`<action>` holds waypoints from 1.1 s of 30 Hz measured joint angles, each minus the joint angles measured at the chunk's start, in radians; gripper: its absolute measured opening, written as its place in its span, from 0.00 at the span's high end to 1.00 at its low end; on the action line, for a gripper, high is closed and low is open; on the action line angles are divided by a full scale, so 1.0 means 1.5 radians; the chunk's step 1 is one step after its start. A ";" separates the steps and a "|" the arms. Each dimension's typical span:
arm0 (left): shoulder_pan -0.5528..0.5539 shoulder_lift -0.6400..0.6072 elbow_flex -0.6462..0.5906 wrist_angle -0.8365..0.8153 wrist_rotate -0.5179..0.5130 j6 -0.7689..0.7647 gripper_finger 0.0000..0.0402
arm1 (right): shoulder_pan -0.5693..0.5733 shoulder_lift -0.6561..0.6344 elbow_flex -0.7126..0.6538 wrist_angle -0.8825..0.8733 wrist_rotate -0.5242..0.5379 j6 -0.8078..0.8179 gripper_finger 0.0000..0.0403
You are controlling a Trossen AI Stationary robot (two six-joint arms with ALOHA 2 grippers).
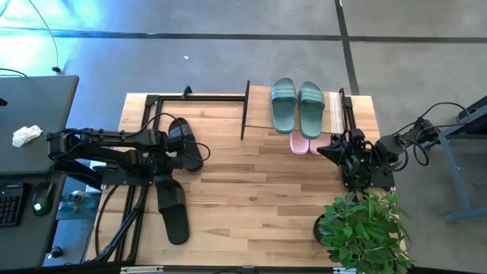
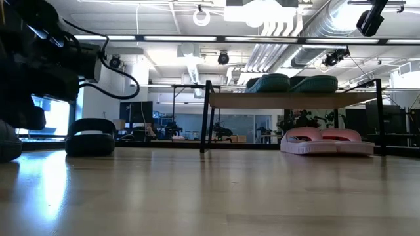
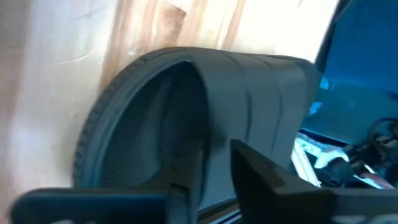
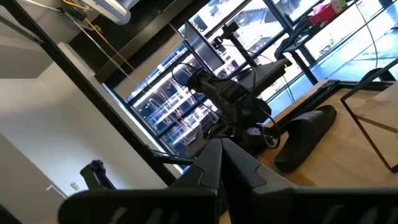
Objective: Pick and place slides into the shelf
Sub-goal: Put the bottom black slides under the shelf
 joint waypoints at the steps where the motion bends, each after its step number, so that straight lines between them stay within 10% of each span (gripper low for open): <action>1: 0.000 0.000 0.000 0.000 -0.007 -0.003 0.78 | 0.000 0.000 0.000 0.000 0.000 0.000 1.00; 11: -0.001 0.000 0.000 0.001 0.003 -0.010 0.51 | 0.000 0.000 0.000 -0.002 -0.012 0.018 1.00; 33: -0.001 0.002 0.000 0.031 0.036 -0.039 0.49 | 0.000 0.000 0.000 -0.015 -0.012 0.027 1.00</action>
